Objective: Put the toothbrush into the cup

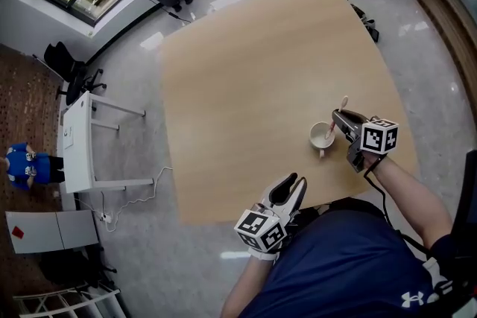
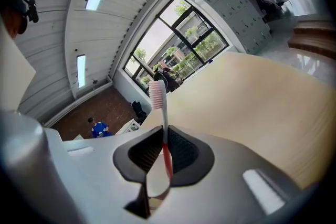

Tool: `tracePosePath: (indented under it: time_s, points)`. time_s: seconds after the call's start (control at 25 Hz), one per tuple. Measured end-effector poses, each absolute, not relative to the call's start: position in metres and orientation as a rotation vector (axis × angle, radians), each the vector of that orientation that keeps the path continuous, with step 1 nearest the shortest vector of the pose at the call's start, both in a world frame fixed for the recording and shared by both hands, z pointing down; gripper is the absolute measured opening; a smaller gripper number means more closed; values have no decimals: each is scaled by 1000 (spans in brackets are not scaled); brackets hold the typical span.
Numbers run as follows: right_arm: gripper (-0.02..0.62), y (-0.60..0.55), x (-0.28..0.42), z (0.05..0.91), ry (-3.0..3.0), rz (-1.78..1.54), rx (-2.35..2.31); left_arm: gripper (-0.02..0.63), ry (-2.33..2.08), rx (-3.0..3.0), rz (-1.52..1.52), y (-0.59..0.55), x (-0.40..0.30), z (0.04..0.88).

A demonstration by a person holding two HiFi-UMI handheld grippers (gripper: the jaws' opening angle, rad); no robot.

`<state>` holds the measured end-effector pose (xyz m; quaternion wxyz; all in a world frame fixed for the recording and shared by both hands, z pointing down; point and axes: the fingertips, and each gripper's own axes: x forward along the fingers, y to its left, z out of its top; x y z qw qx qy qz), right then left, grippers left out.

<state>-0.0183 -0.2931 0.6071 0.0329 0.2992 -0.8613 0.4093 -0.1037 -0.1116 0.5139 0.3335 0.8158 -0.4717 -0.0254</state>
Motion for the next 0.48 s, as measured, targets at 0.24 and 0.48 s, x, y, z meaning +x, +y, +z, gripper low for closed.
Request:
tracePosePath:
  time_s: [0.24, 0.48]
  points:
    - [38, -282, -36, 624, -2611, 1125, 806, 110, -1268, 2096, -68, -109, -107, 518]
    - [38, -261, -61, 639, -2562, 1051, 705, 107, -1284, 2079, -79, -103, -119, 524]
